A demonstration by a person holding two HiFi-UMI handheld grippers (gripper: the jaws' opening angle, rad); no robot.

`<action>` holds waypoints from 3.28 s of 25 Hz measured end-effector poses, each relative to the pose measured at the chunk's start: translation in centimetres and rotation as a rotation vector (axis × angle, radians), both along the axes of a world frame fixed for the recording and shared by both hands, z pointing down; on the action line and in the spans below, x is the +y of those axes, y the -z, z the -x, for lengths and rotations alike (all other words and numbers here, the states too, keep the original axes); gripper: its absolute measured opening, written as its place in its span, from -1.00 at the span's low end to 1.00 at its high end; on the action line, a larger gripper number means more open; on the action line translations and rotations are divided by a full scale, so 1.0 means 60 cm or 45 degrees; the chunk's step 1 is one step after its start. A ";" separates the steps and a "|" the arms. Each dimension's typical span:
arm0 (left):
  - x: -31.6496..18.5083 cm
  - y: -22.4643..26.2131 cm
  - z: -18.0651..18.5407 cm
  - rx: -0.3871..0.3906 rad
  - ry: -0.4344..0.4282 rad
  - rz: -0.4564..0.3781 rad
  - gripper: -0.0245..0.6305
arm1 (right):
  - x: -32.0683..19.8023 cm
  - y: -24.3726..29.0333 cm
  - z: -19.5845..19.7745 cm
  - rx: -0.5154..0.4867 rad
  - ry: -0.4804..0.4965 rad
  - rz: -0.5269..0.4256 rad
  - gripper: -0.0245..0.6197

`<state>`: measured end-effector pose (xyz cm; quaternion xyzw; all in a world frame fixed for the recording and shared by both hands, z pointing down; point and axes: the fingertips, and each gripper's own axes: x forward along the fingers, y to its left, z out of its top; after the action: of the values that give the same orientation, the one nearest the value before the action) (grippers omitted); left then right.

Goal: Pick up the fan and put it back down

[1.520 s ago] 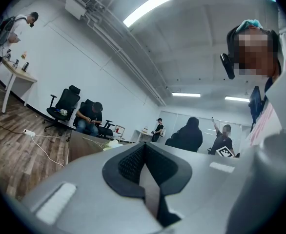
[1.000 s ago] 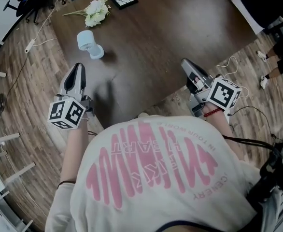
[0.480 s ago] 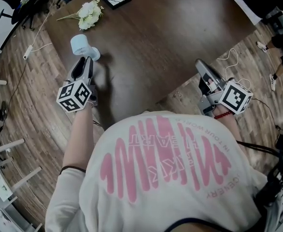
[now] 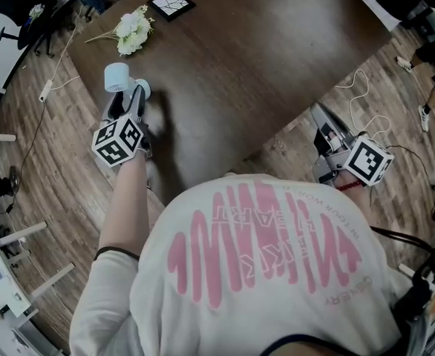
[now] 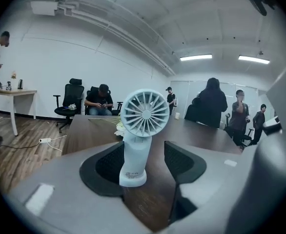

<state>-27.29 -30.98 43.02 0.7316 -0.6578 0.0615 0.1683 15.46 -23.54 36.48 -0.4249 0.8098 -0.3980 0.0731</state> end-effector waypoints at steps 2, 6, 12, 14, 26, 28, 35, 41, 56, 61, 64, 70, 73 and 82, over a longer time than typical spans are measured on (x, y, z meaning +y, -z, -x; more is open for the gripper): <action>-0.005 0.001 0.002 -0.017 0.002 0.001 -0.10 | 0.005 -0.002 -0.005 -0.005 -0.017 0.003 -0.90; -0.019 -0.003 0.001 -0.030 0.007 0.014 -0.10 | 0.005 0.002 -0.013 -0.015 -0.037 -0.005 -0.90; -0.048 0.004 0.004 -0.039 0.000 0.012 -0.10 | 0.009 0.002 -0.012 0.008 -0.051 0.018 -0.90; -0.055 0.001 0.007 -0.048 -0.001 0.014 -0.12 | 0.008 0.001 -0.009 0.011 -0.049 0.018 -0.90; -0.065 -0.003 0.003 -0.114 -0.060 -0.029 -0.19 | 0.019 -0.009 -0.001 -0.002 -0.050 0.064 -0.90; -0.064 -0.003 0.005 -0.111 -0.060 -0.023 -0.19 | 0.016 -0.010 0.007 -0.005 -0.037 0.062 -0.90; -0.031 0.047 -0.007 -0.150 -0.103 -0.143 -0.19 | 0.015 -0.008 0.025 -0.003 0.009 0.053 -0.90; 0.017 0.188 -0.067 -0.086 -0.224 -0.420 -0.19 | 0.015 -0.001 0.038 -0.026 0.043 0.043 -0.90; 0.153 0.381 -0.173 -0.001 -0.434 -0.653 -0.19 | 0.043 0.002 0.078 -0.034 0.154 0.036 -0.90; 0.182 0.383 -0.180 0.074 -0.460 -0.657 -0.18 | 0.058 -0.007 0.069 -0.064 0.136 0.066 -0.90; 0.198 0.392 -0.168 0.120 -0.458 -0.660 -0.19 | 0.059 0.001 0.069 -0.077 0.130 0.047 -0.90; 0.213 0.400 -0.154 0.099 -0.435 -0.650 -0.19 | 0.060 0.003 0.059 -0.073 0.109 0.019 -0.90; 0.217 0.398 -0.155 0.106 -0.429 -0.650 -0.19 | 0.057 0.000 0.061 -0.059 0.125 0.005 -0.90; 0.233 0.387 -0.128 0.117 -0.402 -0.617 -0.19 | 0.049 -0.006 0.105 0.009 0.188 -0.015 -0.90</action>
<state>-19.60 -17.02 19.80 0.8458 -0.5230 -0.1052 0.0066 9.17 -20.63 36.86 -0.3647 0.8415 -0.3961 0.0433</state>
